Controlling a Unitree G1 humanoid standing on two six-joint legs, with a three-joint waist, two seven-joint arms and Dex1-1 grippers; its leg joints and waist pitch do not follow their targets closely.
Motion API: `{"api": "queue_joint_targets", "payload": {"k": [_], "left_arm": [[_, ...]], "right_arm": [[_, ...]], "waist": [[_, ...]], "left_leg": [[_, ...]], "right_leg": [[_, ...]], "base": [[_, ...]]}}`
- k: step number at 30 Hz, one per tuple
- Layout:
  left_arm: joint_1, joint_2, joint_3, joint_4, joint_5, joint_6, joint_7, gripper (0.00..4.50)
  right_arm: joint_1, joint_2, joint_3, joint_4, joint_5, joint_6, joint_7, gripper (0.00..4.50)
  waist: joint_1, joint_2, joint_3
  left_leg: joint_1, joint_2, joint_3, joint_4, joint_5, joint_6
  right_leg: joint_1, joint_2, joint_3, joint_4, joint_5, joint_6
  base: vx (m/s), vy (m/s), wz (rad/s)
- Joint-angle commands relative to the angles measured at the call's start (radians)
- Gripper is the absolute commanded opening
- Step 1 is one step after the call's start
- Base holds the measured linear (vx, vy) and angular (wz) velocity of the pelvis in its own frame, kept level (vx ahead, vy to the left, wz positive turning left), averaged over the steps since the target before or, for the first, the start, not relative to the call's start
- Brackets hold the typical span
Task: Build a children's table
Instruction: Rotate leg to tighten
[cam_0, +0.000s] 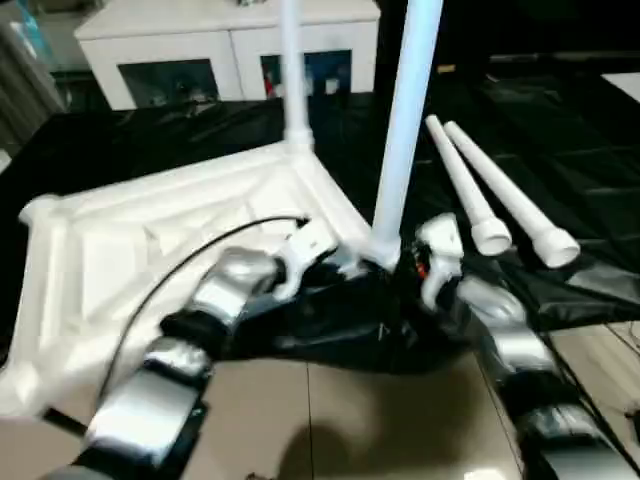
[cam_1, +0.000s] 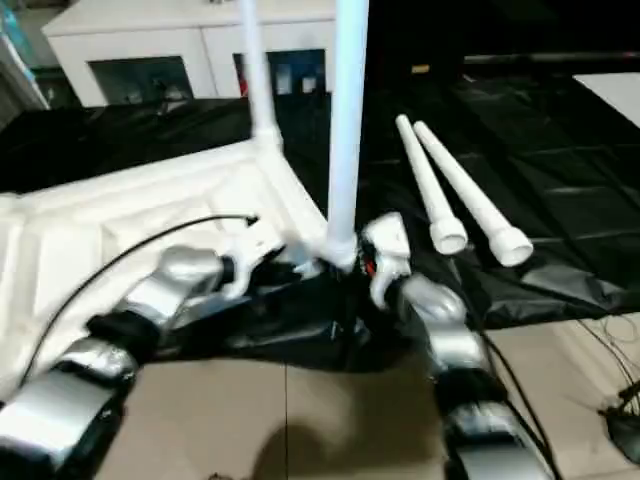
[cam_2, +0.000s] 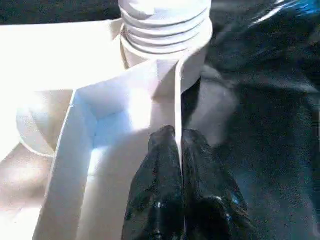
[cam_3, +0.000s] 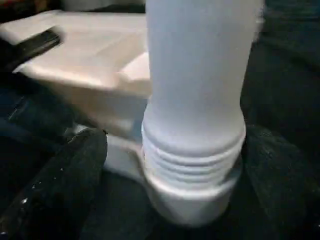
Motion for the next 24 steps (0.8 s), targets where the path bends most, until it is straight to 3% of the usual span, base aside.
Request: {"api": "queue_joint_targets", "payload": {"k": [1, 6, 14, 19, 24], "left_arm": [[0.023, 0.009, -0.014, -0.06, -0.04, -0.017, -0.069, 0.0], [0.062, 0.039, -0.033, -0.141, -0.056, 0.004, -0.163, 0.0], [0.092, 0.052, -0.046, -0.209, -0.065, 0.031, -0.22, 0.0], [0.092, 0.053, -0.047, -0.223, -0.061, 0.045, -0.216, 0.0], [0.094, 0.06, -0.045, -0.236, -0.057, 0.061, -0.217, 0.0]], "right_arm": [[0.011, -0.006, 0.043, -0.045, -0.001, 0.004, 0.074, 4.44], [0.004, -0.023, 0.04, -0.046, -0.022, -0.029, 0.084, 4.44], [-0.001, -0.033, 0.052, -0.064, -0.015, -0.01, 0.108, 4.44], [-0.006, -0.034, 0.053, -0.054, -0.015, -0.01, 0.126, 4.13], [-0.006, -0.033, 0.048, -0.041, -0.007, -0.01, 0.139, 3.79]], "waist": [[0.002, -0.02, -0.06], [0.003, -0.02, -0.061], [0.025, -0.02, -0.071], [0.025, -0.024, -0.066], [0.025, -0.023, -0.068]], "left_leg": [[0.016, 0.025, -0.005, -0.058, -0.22, 0.111], [0.019, 0.027, -0.005, -0.06, -0.216, 0.09], [0.013, 0.025, 0.002, -0.043, -0.121, 0.129], [0.011, 0.025, 0.001, -0.046, -0.171, 0.111], [0.011, 0.025, 0.001, -0.044, -0.152, 0.11]], "right_leg": [[0.04, -0.042, 0.02, -0.068, -0.074, -0.277], [0.037, -0.045, 0.024, -0.068, -0.101, -0.269], [0.032, -0.039, 0.024, -0.048, 0.056, -0.277], [0.03, -0.04, 0.024, -0.054, -0.033, -0.261], [0.031, -0.039, 0.025, -0.05, -0.009, -0.261]], "base": [[0.0, 0.0, 0.0], [0.0, 0.0, 0.0], [0.0, 0.0, 0.0], [0.0, 0.0, 0.0], [0.0, 0.0, 0.0]]}}
